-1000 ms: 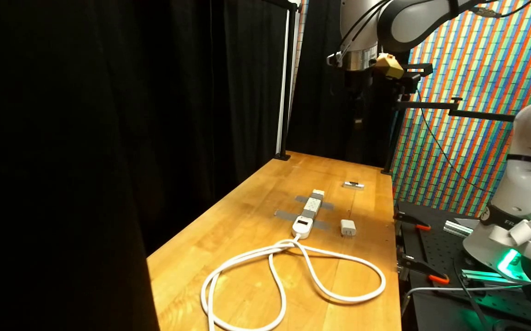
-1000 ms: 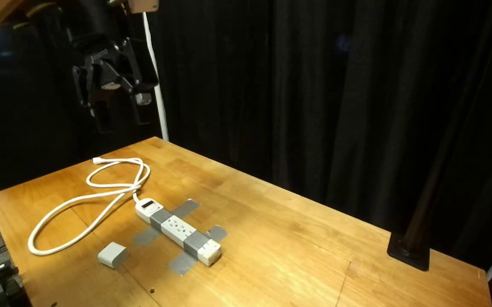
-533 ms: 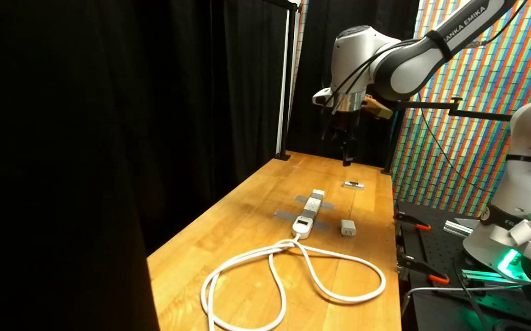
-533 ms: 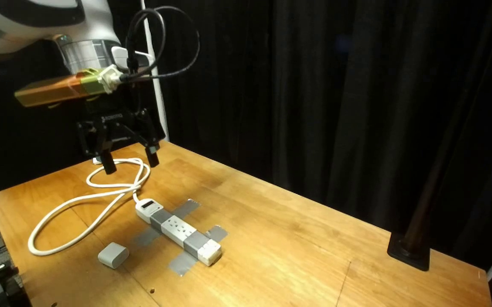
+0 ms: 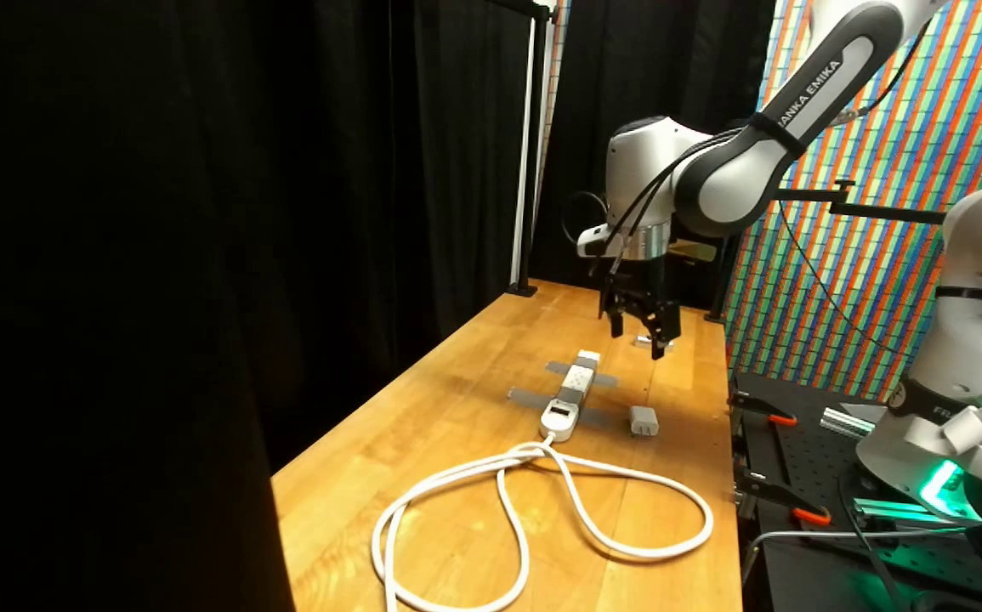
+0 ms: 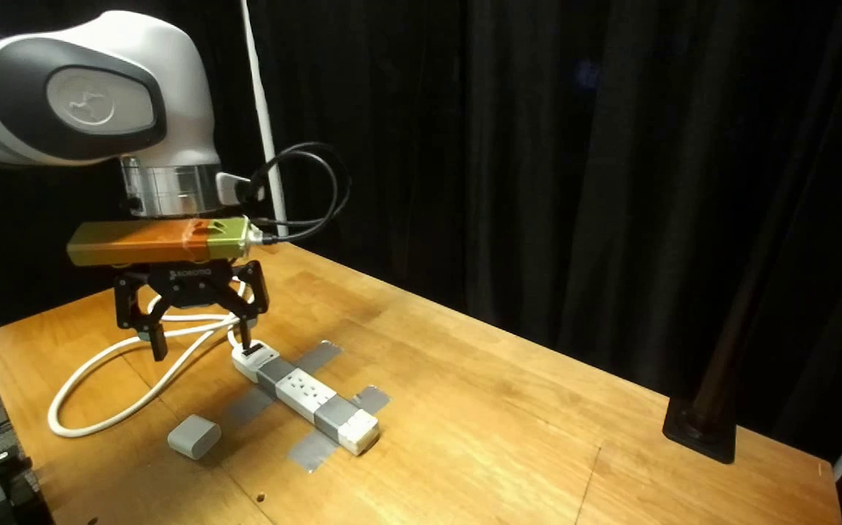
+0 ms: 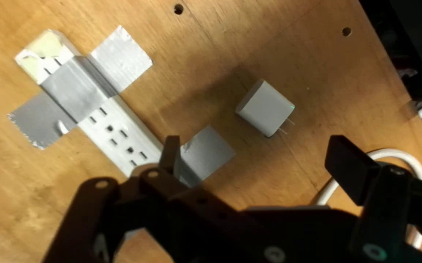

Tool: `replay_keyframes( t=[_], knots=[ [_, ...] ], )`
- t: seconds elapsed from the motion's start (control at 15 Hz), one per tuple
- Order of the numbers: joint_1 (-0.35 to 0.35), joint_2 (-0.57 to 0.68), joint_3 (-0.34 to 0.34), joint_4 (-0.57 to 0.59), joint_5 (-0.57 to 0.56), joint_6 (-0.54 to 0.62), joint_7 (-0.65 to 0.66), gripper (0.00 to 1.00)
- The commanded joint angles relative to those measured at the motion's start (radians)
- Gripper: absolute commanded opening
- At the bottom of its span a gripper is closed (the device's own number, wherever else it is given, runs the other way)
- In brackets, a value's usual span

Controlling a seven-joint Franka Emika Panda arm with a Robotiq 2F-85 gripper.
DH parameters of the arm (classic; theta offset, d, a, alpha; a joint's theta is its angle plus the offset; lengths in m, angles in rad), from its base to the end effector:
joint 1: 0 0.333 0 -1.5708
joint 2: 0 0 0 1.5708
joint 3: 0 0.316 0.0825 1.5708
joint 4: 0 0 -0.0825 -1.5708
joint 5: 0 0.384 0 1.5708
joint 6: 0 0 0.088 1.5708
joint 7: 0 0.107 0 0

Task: Put the charger head on the socket on the extension cord

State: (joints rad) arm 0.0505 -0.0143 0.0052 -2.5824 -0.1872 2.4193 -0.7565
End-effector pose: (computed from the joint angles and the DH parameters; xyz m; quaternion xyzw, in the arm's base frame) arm 0.4262 0.0229 0.2535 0.8827 0.4607 -0.0889 0.0276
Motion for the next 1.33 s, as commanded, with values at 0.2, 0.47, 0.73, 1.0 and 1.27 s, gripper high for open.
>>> replay_keyframes(
  t=[0.2,0.47,0.73,1.0,1.27],
  knots=[
    [-0.013,0.116,0.027,0.008,0.026,0.020,-0.360,1.00],
    [-0.009,0.149,0.020,-0.012,-0.183,0.082,-0.380,1.00],
    [-0.022,0.186,0.013,-0.034,-0.314,0.254,-0.368,1.00],
    [-0.034,0.227,0.016,-0.042,-0.330,0.344,-0.379,1.00],
    [-0.071,0.258,0.053,-0.058,-0.247,0.357,-0.488,1.00]
  ],
)
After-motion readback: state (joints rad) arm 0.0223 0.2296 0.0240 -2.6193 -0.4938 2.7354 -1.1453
